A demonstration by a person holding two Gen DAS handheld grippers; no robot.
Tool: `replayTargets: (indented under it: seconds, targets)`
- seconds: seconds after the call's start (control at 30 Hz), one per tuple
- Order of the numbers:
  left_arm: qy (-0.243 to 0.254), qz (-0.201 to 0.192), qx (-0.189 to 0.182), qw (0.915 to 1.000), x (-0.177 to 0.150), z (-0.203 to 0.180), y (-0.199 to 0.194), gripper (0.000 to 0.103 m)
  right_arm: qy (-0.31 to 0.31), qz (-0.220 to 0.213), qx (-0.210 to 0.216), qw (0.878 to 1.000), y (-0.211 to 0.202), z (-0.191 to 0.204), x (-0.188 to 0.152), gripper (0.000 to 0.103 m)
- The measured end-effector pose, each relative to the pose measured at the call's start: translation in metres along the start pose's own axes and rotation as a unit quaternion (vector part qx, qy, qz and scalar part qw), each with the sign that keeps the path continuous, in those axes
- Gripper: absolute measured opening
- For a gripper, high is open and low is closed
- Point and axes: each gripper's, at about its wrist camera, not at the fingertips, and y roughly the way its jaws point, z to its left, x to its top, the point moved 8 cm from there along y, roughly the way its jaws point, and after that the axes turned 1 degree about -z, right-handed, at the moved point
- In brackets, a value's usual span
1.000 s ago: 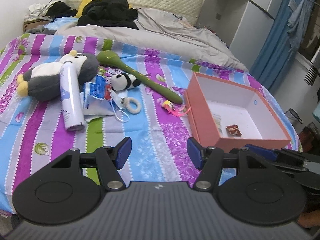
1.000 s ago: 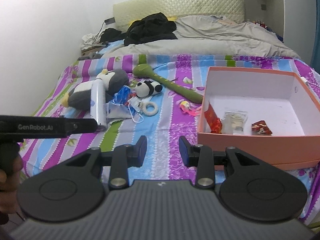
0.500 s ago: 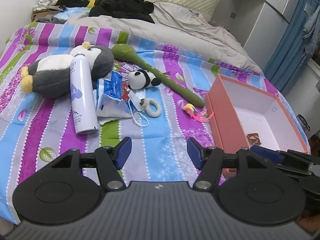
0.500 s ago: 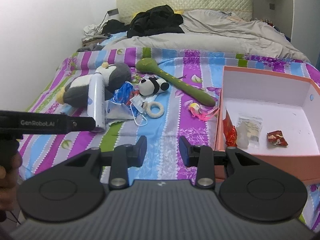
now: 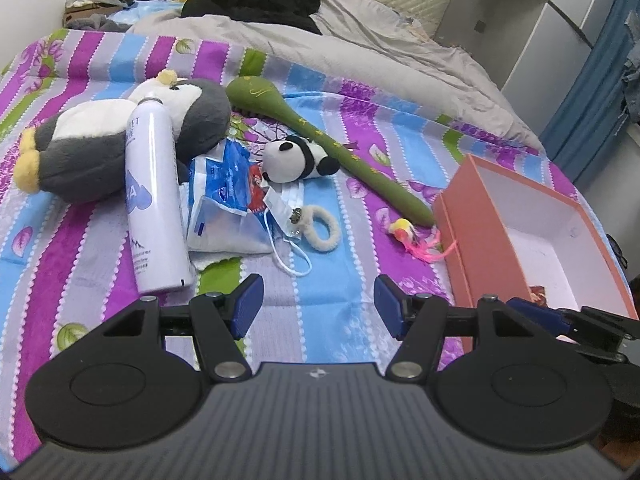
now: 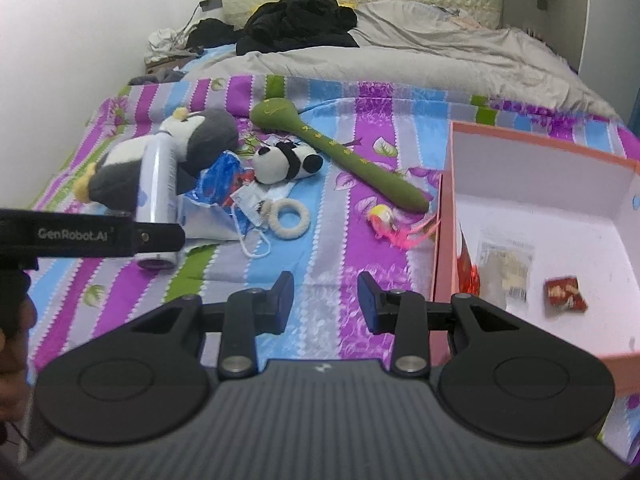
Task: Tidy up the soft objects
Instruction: 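Reach the left tool to the white fuzzy ring while the right tool reaches the yellow feather toy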
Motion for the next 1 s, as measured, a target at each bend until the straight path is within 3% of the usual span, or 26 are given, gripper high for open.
replayTargets:
  seconds: [0.33,0.67,0.73,1.0]
  targets:
    - [-0.004,0.011,0.01,0.9999,0.022,0.017,0.063,0.067,-0.009,0.007,-0.006,1.0,0.061,0.0,0.016,0.038]
    - [-0.024,0.033,-0.007,0.9991,0.035,0.022,0.132,0.065,-0.01,0.018,-0.036,0.999,0.13,-0.018,0.026,0.037]
    - [-0.026,0.034,-0.012,0.999,0.039,0.02,0.144,0.056,-0.009,0.019,-0.045,0.999,0.142,-0.022,0.029,0.037]
    - [-0.032,0.032,-0.023,0.9987,0.047,0.012,0.181,0.053,-0.009,0.017,-0.077,0.997,0.178,-0.039,0.039,0.038]
